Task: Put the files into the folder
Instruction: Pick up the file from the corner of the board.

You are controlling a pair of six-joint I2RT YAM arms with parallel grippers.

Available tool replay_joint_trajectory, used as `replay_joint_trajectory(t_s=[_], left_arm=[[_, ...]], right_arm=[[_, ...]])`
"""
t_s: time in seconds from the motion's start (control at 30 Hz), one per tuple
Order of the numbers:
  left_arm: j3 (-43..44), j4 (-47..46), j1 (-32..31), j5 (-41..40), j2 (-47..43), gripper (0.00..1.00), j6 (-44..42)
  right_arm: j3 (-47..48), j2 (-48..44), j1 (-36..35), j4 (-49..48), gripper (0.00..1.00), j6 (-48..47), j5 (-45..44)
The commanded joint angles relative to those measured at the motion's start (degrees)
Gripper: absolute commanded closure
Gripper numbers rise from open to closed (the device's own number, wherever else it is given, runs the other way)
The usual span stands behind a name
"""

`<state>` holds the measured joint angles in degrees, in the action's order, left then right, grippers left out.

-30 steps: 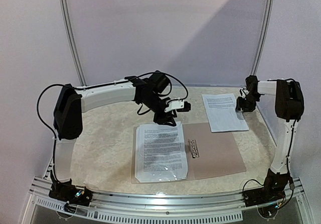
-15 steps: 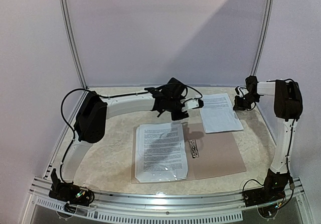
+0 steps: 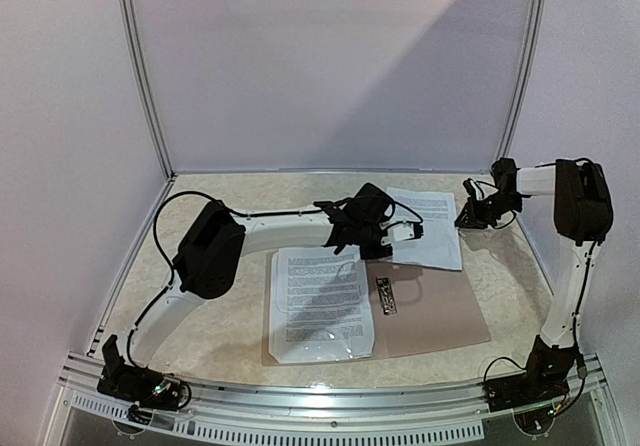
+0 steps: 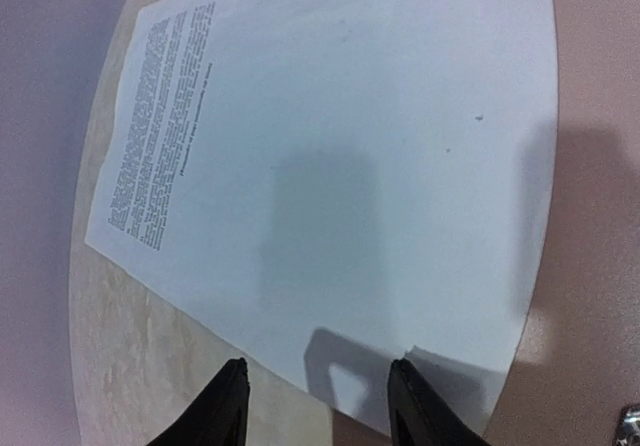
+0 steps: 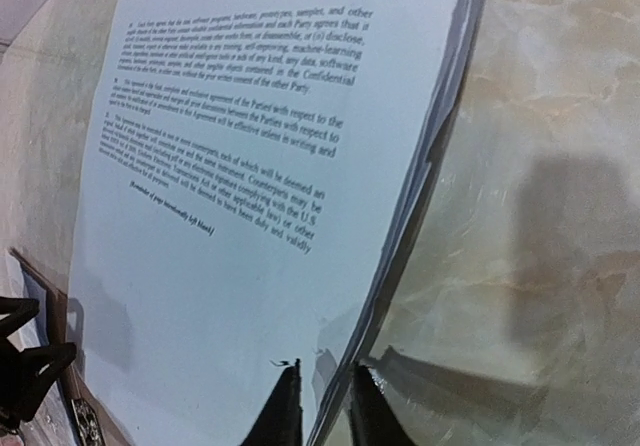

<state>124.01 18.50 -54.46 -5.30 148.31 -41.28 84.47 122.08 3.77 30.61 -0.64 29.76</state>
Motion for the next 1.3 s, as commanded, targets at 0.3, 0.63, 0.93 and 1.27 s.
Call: replay_joint_trajectory(t_s=[0.3, 0.63, 0.93, 1.27], left_arm=[[1.6, -1.8, -0.8, -0.4, 4.2, 0.51, 0.5], [1.0, -1.1, -1.0, 0.3, 4.0, 0.51, 0.6], [1.0, -0.9, -1.1, 0.5, 3.9, 0.51, 0.2], [0.9, -0.7, -1.2, 0.8, 4.1, 0.51, 0.0]], right_arm=[[-6.8, -3.2, -0.2, -6.7, 0.78, 9.8, 4.9], [-8.8, -5.4, -1.0, -9.1, 0.8, 11.7, 2.4], [-11.0, -9.8, -5.2, -9.5, 0.76, 9.7, -4.2], [-12.1, -11.6, -8.2, -8.0, 0.75, 8.3, -7.9]])
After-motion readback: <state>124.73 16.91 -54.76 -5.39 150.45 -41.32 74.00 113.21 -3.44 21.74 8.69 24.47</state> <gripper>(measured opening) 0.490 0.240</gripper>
